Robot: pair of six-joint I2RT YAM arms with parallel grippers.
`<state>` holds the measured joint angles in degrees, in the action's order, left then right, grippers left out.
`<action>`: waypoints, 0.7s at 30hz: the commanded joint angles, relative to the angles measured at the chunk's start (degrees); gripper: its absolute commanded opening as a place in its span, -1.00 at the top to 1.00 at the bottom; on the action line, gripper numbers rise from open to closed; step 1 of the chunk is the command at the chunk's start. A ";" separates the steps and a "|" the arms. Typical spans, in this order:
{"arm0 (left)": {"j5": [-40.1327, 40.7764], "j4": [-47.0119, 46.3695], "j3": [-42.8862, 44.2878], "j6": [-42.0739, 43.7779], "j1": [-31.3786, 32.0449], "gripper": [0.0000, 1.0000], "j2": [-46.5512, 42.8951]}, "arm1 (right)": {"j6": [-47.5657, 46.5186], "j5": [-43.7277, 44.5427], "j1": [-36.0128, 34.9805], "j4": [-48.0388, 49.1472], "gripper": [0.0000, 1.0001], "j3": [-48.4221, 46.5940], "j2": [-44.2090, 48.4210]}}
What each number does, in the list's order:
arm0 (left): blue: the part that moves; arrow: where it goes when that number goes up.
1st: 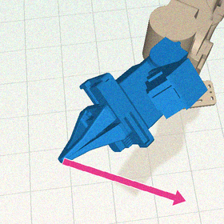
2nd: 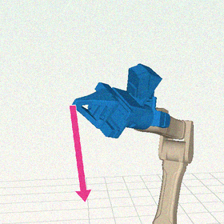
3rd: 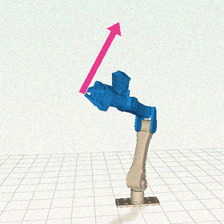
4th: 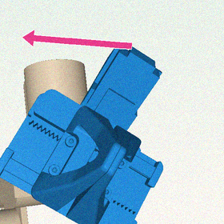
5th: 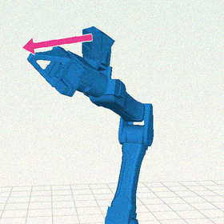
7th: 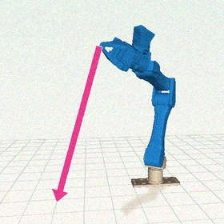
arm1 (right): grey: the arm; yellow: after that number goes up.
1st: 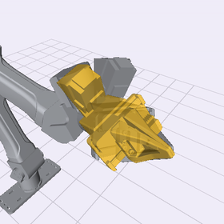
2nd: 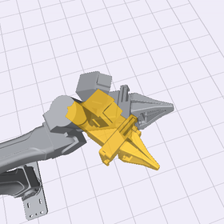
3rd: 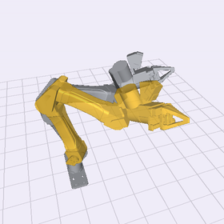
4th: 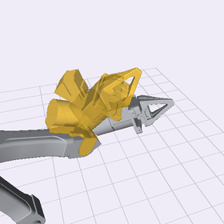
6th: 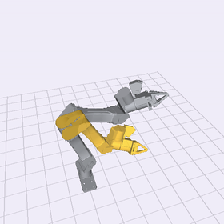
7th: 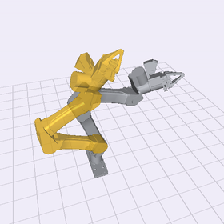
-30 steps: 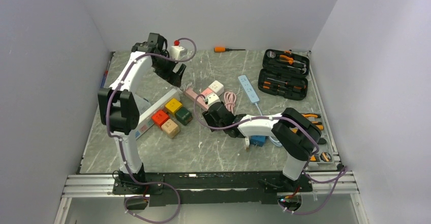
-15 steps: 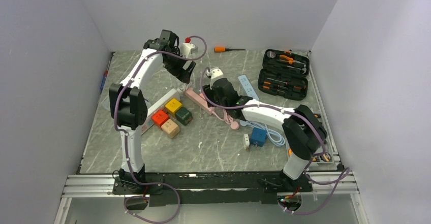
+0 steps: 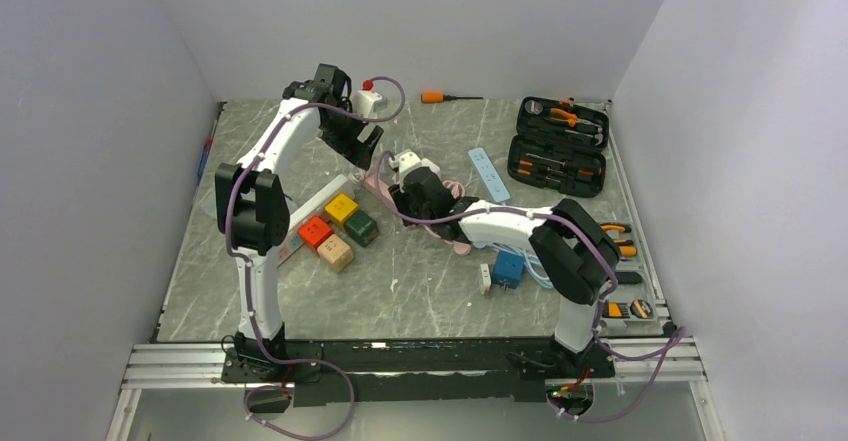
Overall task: Pull the plug off the socket
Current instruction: Remove the plug from the socket.
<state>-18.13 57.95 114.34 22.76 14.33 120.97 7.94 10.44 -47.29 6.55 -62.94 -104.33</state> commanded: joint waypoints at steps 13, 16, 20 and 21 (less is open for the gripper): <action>0.05 -0.83 -0.88 0.92 0.21 -0.98 -3.67 | -4.52 8.45 -2.24 -1.06 0.01 0.17 -2.39; -0.15 -1.10 -1.56 0.88 0.16 -0.98 -4.10 | -5.54 8.58 -2.24 -0.38 0.00 0.61 -1.74; -0.13 -1.46 -2.35 0.70 0.13 -0.98 -4.51 | -6.55 8.09 -2.35 0.13 0.45 0.01 -3.16; -0.23 -1.44 -2.46 0.66 0.17 -0.98 -4.61 | -6.89 8.08 -2.62 0.20 0.56 -0.21 -3.62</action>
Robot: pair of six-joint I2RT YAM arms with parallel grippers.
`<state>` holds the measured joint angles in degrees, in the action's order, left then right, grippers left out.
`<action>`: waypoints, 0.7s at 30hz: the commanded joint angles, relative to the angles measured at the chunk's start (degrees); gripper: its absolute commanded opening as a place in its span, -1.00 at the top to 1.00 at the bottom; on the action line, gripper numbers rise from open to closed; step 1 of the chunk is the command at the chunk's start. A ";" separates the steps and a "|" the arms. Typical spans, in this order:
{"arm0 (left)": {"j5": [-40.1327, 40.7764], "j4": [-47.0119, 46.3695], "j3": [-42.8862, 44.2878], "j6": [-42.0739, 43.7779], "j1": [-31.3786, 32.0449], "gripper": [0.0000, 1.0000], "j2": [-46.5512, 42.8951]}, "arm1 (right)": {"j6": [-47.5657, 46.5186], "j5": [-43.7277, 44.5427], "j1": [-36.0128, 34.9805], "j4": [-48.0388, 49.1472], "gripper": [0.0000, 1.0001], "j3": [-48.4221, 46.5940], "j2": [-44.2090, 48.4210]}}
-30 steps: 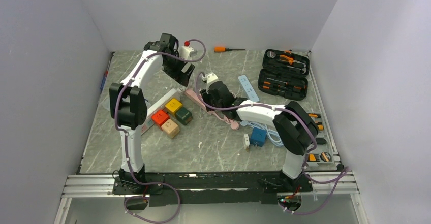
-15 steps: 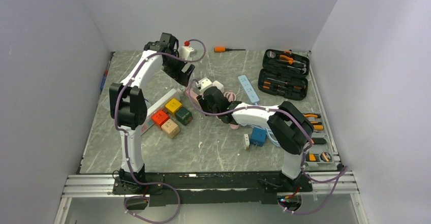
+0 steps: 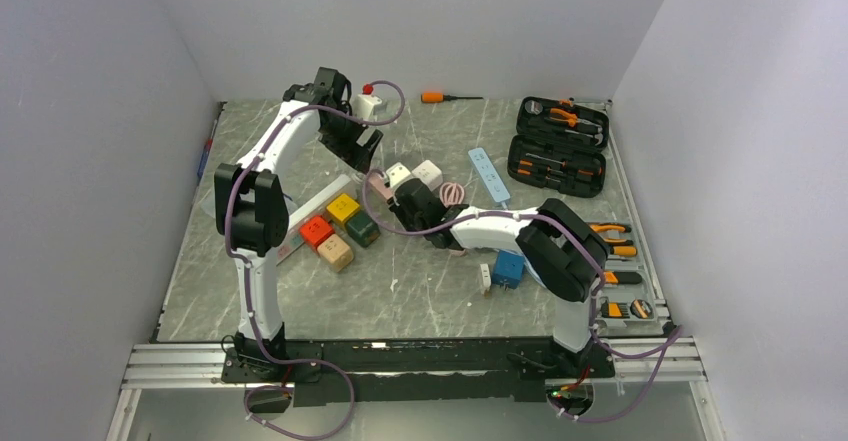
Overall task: Pull the plug off the socket
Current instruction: Remove the plug from the socket.
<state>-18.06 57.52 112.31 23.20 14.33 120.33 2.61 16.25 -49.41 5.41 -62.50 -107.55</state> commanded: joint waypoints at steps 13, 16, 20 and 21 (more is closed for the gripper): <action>-3.82 2.62 5.46 -1.31 1.55 -0.99 2.79 | -26.28 36.21 -11.53 27.33 1.00 8.89 -7.16; -3.33 2.89 4.63 0.23 2.82 -0.97 3.83 | -28.89 38.74 -12.48 30.65 1.00 8.90 -8.95; -2.16 3.11 3.92 1.69 4.13 -0.96 5.04 | -37.42 43.77 -14.19 42.20 1.00 9.03 -13.15; -1.96 2.83 3.63 1.75 4.25 -0.96 5.28 | -40.79 45.15 -14.48 46.31 1.00 9.22 -14.46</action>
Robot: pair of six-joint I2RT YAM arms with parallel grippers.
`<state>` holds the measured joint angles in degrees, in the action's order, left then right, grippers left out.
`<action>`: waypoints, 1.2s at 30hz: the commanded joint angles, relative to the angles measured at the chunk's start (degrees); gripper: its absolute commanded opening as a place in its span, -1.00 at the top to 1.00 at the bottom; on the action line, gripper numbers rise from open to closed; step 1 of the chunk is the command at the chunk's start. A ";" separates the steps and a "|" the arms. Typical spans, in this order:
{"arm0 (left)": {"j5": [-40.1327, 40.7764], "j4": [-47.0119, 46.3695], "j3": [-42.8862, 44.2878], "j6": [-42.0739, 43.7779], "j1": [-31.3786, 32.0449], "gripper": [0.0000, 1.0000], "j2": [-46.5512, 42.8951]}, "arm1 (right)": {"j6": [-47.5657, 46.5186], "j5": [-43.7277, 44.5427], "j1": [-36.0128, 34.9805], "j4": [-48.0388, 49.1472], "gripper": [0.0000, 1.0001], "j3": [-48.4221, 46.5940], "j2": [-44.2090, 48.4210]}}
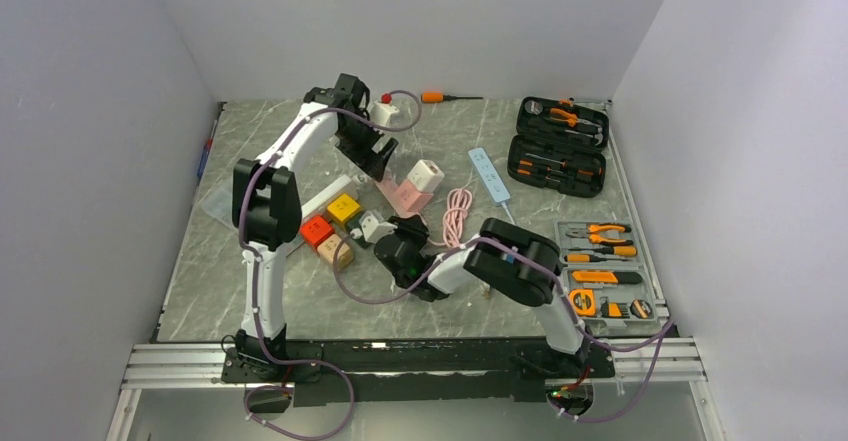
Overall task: Pull the plug off the socket
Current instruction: Remove the plug from the socket.
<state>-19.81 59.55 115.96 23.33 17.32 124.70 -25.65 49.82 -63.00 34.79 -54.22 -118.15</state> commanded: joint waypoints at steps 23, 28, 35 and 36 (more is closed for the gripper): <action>-10.90 1.84 4.88 9.98 0.43 -0.29 6.63 | -40.46 19.05 -4.16 57.93 1.00 1.13 -16.52; -15.64 2.57 4.84 11.08 0.43 -0.06 7.20 | -42.05 18.95 -4.40 60.05 1.00 0.51 -16.20; -14.38 1.93 3.95 10.81 0.37 0.71 7.57 | -44.07 20.25 -5.16 62.50 0.62 -1.73 -14.91; -13.83 1.24 3.47 10.52 0.35 0.82 7.31 | -45.04 20.44 -5.45 63.17 0.39 -1.95 -14.61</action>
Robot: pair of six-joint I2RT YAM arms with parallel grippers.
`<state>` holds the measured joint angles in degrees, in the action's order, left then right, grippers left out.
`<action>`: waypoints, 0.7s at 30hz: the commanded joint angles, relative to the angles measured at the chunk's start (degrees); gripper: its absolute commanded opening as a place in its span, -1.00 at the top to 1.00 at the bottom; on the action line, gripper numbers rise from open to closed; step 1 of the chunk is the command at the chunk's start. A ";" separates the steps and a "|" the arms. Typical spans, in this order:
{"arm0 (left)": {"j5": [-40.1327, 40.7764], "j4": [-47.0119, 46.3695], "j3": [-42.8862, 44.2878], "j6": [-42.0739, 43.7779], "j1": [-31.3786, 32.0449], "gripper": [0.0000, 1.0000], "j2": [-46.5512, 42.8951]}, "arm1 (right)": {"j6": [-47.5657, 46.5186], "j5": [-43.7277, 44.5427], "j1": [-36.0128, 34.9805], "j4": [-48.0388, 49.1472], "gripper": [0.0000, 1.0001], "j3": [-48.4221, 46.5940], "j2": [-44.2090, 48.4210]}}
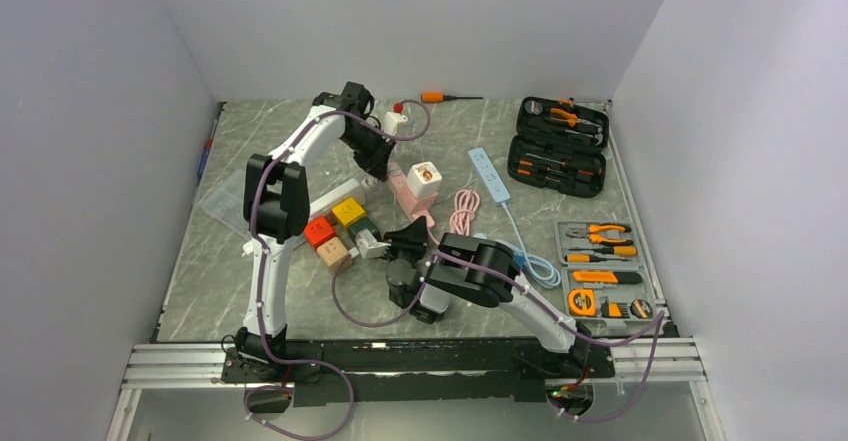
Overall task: Pull the plug off the socket
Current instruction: Remove the plug from the socket.
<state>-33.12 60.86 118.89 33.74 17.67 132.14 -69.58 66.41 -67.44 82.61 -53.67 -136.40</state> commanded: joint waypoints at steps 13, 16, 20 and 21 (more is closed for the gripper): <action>2.51 -6.37 -2.76 -3.34 -1.32 1.00 -4.08 | 48.82 -12.50 -3.60 -53.84 -0.99 0.68 28.15; 2.54 -7.50 -4.26 -3.45 -1.41 1.00 -4.83 | 56.21 -19.12 -3.41 -64.46 -0.99 0.65 35.67; 1.94 -8.06 -4.47 -4.05 -1.41 1.00 -5.28 | 64.93 -34.93 1.28 -80.63 -0.99 -2.98 46.50; 1.59 -8.17 -4.58 -4.17 -1.41 1.00 -5.49 | 66.23 -39.26 3.07 -83.30 -0.99 -3.87 48.67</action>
<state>-30.09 54.04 114.54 30.30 16.71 131.04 -17.41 45.41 -69.56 19.16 -53.45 -96.88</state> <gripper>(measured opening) 0.092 0.994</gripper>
